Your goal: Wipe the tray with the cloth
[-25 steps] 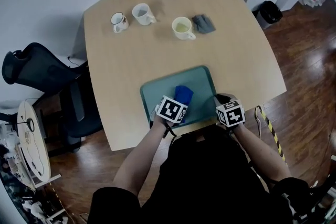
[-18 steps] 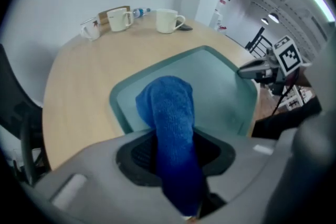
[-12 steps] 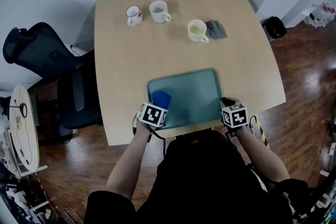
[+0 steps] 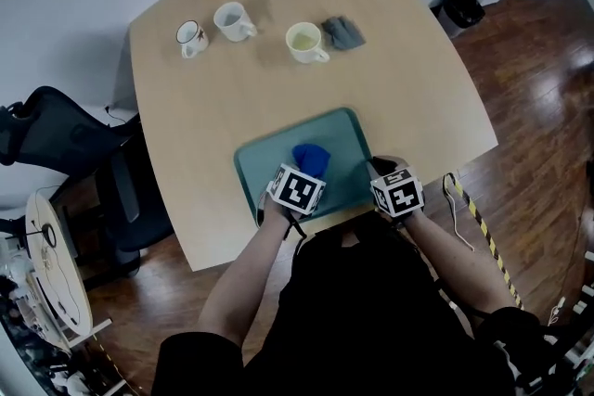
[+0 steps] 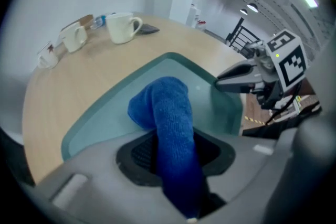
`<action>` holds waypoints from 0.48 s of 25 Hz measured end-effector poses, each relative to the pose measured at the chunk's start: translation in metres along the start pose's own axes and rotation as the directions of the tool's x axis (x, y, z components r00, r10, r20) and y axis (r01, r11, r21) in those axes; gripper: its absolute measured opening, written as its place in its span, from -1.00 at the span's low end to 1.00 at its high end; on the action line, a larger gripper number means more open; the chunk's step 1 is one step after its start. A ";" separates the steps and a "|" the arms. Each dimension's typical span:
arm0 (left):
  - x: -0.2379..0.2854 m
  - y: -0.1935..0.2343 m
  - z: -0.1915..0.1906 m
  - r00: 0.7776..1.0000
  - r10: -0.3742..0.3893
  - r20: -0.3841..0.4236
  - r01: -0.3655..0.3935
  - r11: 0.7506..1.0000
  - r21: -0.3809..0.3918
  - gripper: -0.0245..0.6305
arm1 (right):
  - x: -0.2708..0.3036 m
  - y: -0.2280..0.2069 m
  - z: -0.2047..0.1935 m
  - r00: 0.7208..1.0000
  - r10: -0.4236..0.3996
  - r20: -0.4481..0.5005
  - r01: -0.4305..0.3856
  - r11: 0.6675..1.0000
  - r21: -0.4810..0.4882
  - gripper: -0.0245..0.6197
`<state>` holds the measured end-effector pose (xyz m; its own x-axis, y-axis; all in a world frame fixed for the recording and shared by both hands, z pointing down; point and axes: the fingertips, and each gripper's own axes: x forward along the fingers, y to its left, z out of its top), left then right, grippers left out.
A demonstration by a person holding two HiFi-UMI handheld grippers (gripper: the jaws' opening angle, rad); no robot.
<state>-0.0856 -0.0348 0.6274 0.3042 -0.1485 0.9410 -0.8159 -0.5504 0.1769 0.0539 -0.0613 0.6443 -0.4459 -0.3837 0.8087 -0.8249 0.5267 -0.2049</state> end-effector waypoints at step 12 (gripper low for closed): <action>0.028 -0.085 0.055 0.989 -0.145 0.029 0.140 0.980 0.142 -0.47 | -0.004 -0.002 0.000 0.999 0.054 0.005 -0.054 0.999 0.005 -0.81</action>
<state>0.0195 -0.0372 0.6228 0.4335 -0.0905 0.8966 -0.6871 -0.6769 0.2639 0.0576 -0.0609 0.6420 -0.4918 -0.3581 0.7937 -0.8011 0.5432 -0.2513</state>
